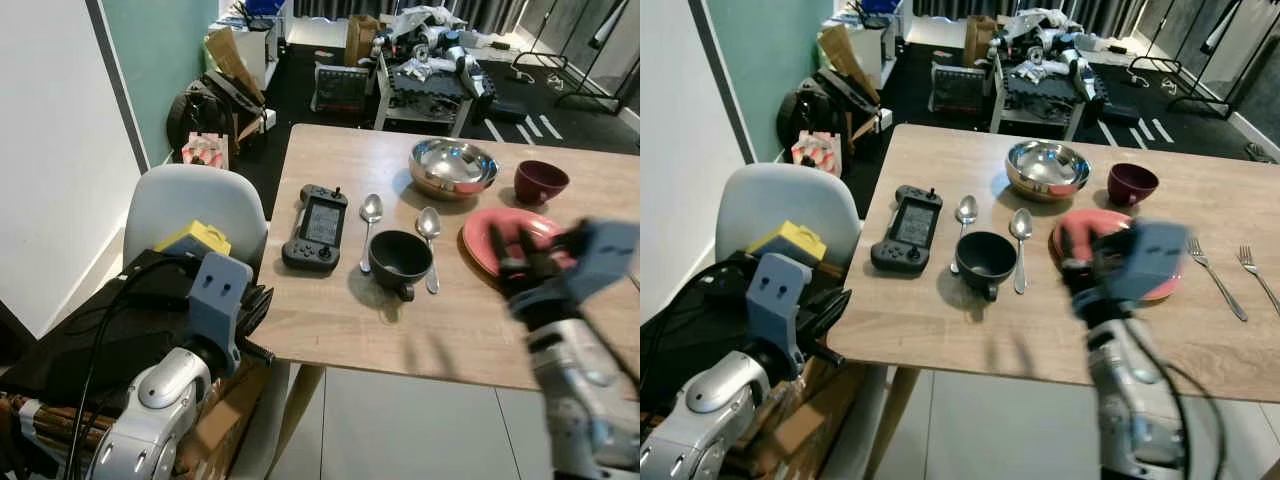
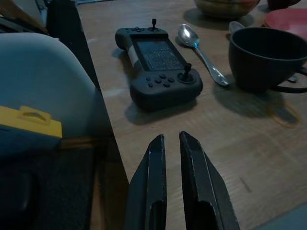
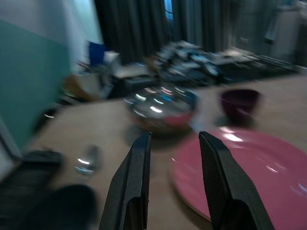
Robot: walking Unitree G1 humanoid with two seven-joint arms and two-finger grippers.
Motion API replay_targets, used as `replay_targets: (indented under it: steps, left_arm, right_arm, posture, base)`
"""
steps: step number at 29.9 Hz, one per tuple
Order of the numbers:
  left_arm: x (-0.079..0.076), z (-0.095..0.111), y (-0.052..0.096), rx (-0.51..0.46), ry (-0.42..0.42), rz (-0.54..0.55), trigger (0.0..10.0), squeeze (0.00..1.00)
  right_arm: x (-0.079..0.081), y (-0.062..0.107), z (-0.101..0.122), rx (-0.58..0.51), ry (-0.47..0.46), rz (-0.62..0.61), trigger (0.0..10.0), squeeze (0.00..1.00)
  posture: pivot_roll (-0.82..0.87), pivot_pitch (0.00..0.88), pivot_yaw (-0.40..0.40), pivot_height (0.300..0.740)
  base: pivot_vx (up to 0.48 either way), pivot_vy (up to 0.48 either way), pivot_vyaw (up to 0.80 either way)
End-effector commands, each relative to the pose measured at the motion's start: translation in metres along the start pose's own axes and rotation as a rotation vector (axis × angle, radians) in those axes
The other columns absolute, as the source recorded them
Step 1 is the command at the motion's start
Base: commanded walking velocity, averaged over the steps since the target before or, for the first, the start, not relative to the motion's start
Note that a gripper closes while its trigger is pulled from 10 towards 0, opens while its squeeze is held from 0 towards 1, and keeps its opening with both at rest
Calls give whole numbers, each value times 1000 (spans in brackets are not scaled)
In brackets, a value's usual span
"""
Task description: Setting the table
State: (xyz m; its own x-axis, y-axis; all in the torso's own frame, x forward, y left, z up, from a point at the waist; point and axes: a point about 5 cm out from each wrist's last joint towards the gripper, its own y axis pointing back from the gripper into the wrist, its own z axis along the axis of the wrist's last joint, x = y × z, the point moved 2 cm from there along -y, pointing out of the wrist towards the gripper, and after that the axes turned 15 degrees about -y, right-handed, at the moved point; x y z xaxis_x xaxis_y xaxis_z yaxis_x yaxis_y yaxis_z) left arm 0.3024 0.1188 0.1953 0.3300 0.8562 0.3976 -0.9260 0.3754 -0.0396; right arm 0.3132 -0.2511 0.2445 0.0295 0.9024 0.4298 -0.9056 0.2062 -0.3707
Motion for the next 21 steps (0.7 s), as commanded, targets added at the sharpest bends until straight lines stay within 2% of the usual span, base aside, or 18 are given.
replay_targets:
  steps: [1,4,7,11,18,21]
  left_arm:
    - [-2,-4,-2,16,-14,11,10000,0]
    - [0,-4,-4,25,-23,42,10000,0]
    - [1,-5,-5,29,-71,37,10000,0]
    - [5,-4,-7,23,-72,46,10000,0]
    - [6,-3,-8,16,-70,60,10000,0]
    - [5,-3,-8,15,-68,63,10000,0]
  right_arm:
    - [-23,8,-15,45,22,-112,10000,0]
    - [-34,15,-24,72,20,-169,10000,0]
    - [-45,23,-40,115,20,-255,10000,0]
    - [-47,20,-44,125,-23,-276,10000,0]
    - [-49,18,-46,122,-25,-292,10000,0]
    - [-53,19,-49,129,-36,-309,10000,0]
  posture:
    - [85,105,27,740]
    - [85,102,28,740]
    - [90,101,30,740]
    - [95,100,31,740]
    - [92,105,27,740]
    - [92,105,27,740]
  base:
    - [0,0,0]
    - [0,0,0]
    - [0,0,0]
    - [0,0,0]
    - [0,0,0]
    - [0,0,-694]
